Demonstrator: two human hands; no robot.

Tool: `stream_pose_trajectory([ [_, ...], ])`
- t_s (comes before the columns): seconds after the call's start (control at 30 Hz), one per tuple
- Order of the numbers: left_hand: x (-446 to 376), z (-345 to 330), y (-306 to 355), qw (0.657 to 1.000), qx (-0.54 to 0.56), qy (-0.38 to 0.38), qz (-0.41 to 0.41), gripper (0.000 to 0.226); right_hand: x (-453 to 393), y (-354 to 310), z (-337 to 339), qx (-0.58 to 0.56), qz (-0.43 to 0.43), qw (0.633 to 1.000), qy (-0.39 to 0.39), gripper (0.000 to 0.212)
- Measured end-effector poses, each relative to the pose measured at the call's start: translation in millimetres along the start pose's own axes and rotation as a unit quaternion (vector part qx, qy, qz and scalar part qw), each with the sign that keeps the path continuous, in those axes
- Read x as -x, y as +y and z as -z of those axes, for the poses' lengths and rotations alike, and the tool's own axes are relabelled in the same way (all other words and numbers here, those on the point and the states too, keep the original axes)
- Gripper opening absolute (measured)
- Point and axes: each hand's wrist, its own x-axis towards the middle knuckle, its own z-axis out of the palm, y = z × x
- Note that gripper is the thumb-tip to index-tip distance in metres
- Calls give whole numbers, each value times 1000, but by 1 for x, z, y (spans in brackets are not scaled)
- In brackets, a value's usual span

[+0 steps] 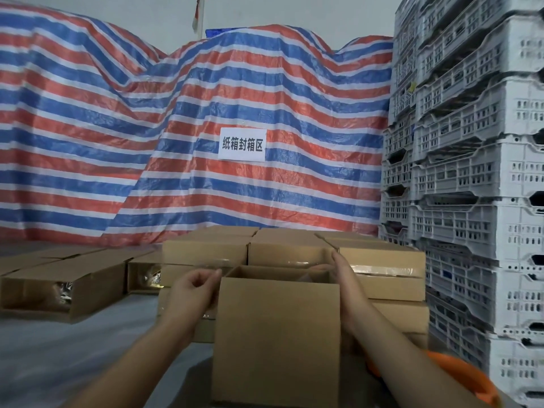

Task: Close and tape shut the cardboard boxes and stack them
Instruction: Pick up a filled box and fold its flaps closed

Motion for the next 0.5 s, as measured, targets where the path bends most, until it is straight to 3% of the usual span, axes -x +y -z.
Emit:
stream_pose_trajectory([
  [0.2, -5, -10, -12, 1000, -17, 21, 4, 50, 3, 15, 3, -44, 10, 999, -14, 63],
  [0.37, -3, -19, -29, 999, -19, -7, 33, 17, -3, 21, 6, -76, 10, 997, -11, 60],
  [0.5, -3, -8, -36, 992, -79, -72, 66, 12, -4, 20, 9, -71, 42, 996, -36, 59],
])
